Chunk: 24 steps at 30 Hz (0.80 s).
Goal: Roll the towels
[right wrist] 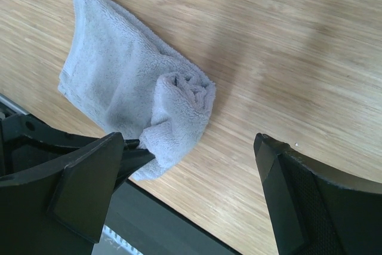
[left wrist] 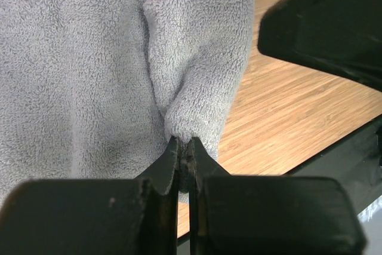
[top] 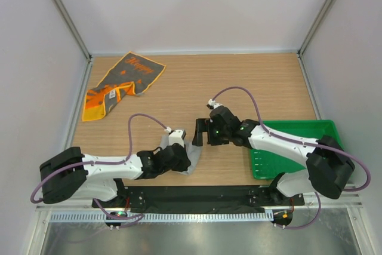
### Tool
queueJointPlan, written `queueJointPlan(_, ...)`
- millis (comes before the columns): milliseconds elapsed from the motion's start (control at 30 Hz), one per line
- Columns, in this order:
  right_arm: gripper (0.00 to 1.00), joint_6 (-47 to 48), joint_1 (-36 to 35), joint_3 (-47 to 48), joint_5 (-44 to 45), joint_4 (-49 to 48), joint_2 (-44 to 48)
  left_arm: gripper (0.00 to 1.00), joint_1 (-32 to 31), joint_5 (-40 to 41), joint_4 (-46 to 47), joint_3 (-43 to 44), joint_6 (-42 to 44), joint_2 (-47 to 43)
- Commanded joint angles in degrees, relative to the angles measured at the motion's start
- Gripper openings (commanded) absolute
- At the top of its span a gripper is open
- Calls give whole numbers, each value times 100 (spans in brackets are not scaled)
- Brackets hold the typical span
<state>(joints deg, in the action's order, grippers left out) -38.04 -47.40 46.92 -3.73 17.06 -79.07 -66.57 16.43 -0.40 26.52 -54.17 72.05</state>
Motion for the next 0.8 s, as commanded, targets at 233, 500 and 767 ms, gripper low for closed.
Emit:
queueJointPlan(233,99,-300,20,-613,-58,-915,497,0,231,-254,-179,-384,-137,230)
queueJointPlan(500,97,-406,20,-965,-199,-1319,533,0,399,-359,-171,-481,-234,292)
queueJointPlan(767,89,-511,20,-1448,-444,-2100,673,0,548,-430,-171,-675,-392,195)
